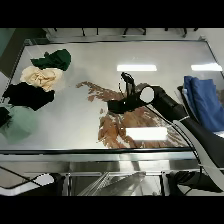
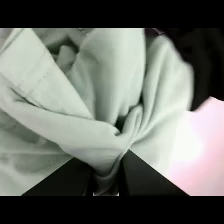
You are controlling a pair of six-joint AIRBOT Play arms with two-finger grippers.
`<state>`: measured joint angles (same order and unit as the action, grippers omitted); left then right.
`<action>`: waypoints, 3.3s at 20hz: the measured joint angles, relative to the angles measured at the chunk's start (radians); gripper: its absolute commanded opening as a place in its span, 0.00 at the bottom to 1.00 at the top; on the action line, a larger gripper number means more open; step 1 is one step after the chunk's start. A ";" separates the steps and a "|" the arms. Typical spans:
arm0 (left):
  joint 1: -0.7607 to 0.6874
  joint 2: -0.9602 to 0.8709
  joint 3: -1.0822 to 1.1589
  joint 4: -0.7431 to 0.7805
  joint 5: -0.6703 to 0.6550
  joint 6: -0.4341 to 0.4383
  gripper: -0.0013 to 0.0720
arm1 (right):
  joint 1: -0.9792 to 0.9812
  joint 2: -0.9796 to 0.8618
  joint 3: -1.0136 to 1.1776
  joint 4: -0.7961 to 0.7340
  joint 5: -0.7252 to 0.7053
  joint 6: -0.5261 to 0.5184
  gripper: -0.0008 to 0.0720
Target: Fold the shirts.
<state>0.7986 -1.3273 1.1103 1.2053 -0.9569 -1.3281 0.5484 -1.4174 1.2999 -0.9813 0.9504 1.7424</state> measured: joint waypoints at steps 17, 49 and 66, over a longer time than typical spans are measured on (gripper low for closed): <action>-1.326 0.447 -0.423 -0.178 0.346 -0.551 0.04 | -0.519 0.271 -0.004 -0.184 0.389 -0.258 0.05; -0.882 -0.181 -0.433 -0.505 -0.258 0.341 0.20 | -0.594 0.346 -0.181 0.001 0.374 -0.253 0.05; -0.705 0.389 -0.438 -0.348 -0.398 0.067 0.04 | -0.569 0.142 -0.280 0.021 0.245 -0.375 0.98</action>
<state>0.0933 -0.9379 0.6724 0.8570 -1.3552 -1.2610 -0.0208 -1.2751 1.0199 -0.9600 1.1950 1.3670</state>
